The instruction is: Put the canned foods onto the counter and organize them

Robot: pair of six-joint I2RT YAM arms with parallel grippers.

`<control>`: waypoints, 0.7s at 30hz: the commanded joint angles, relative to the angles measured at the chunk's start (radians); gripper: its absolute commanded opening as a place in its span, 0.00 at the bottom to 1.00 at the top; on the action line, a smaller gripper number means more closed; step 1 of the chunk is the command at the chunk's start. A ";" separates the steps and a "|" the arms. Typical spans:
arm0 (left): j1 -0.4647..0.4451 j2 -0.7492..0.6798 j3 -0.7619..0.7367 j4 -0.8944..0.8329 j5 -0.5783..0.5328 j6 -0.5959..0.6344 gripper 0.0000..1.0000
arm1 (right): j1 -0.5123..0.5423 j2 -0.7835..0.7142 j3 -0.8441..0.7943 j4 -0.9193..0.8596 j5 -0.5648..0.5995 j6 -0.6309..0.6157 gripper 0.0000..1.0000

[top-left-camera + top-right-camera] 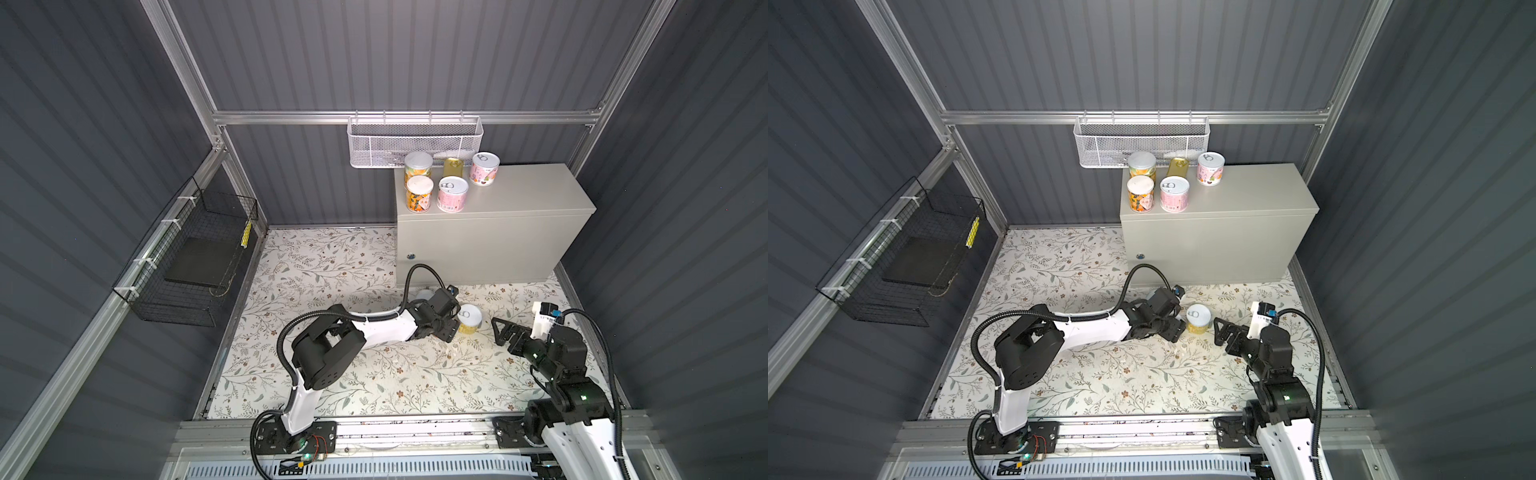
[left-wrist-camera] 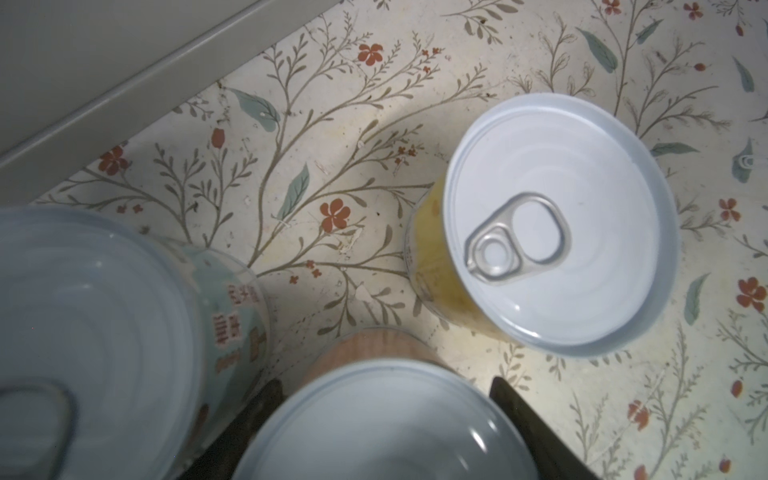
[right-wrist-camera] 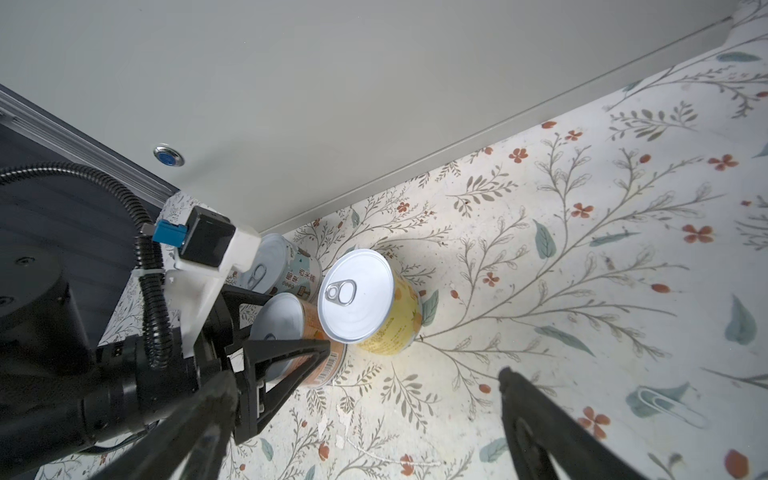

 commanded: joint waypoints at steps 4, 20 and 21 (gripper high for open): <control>-0.001 -0.039 -0.003 0.027 0.060 0.022 0.55 | 0.004 -0.033 -0.021 0.043 -0.042 0.014 0.99; 0.000 -0.098 -0.064 0.108 0.093 -0.004 0.48 | 0.033 -0.031 0.031 -0.035 -0.021 0.023 0.99; 0.000 -0.105 -0.070 0.111 0.093 -0.006 0.48 | 0.045 -0.030 0.036 -0.040 -0.011 0.021 0.99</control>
